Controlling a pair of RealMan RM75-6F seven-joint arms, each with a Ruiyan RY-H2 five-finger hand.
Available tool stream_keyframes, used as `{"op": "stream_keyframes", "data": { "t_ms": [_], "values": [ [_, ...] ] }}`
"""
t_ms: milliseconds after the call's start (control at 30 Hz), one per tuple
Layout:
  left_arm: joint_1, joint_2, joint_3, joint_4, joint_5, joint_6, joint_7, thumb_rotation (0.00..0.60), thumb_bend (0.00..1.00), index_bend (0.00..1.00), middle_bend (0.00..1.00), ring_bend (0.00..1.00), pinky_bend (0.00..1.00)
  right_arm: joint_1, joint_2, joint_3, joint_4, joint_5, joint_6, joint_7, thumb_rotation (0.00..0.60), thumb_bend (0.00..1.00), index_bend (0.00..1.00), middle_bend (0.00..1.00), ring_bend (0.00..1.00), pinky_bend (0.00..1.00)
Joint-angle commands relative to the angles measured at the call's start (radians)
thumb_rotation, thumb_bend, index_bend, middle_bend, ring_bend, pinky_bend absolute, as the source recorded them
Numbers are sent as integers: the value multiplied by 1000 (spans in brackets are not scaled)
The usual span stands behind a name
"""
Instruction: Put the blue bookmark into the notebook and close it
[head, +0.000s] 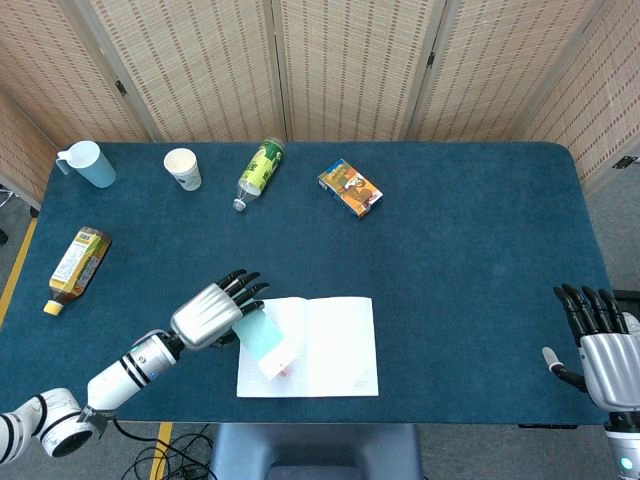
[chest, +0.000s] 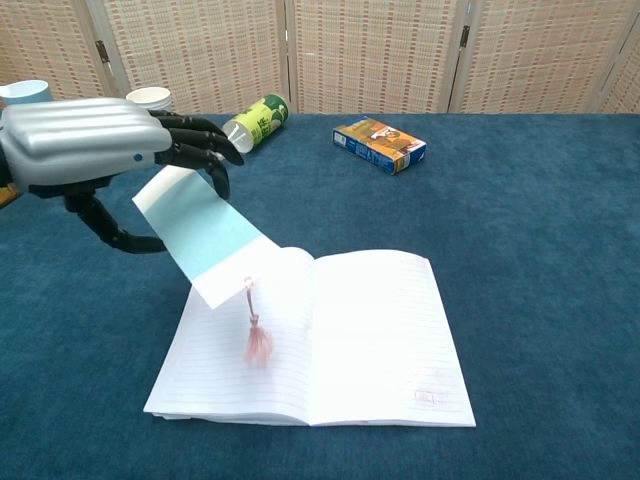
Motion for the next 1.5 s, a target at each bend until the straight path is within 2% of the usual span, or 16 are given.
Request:
{"op": "stream_keyframes", "data": {
  "t_ms": [33, 233, 433, 667, 1000, 1333, 1500],
  "values": [
    [2, 28, 31, -80, 65, 12, 33, 600, 295, 403, 143, 78, 156, -1, -2, 0, 2, 2, 0, 3, 600, 226, 0, 98, 51, 61],
    [-4, 10, 49, -169, 108, -29, 112, 600, 295, 404, 143, 78, 156, 0, -6, -1, 16, 5, -6, 17, 600, 226, 0, 98, 51, 61],
    [-32, -76, 13, -186, 68, -114, 211, 600, 295, 403, 143, 78, 156, 5, -11, -1, 32, 6, -13, 36, 600, 226, 0, 98, 51, 61],
    [-77, -167, -47, -133, -7, -200, 327, 600, 295, 396, 143, 78, 156, 1, -8, -1, 40, 7, -8, 48, 600, 226, 0, 98, 51, 61],
    [-163, -257, -110, -14, -82, -296, 397, 600, 295, 384, 143, 78, 154, 0, -11, -2, 47, 13, -12, 54, 600, 226, 0, 98, 51, 61],
    [-239, -336, -128, 91, -125, -362, 451, 600, 295, 369, 143, 78, 151, -6, -9, -3, 40, 16, -7, 45, 600, 226, 0, 98, 51, 61],
    [-273, -380, -121, 156, -104, -369, 464, 600, 295, 364, 143, 78, 150, -9, -8, -4, 39, 19, -5, 43, 600, 226, 0, 98, 51, 61]
  ]
}}
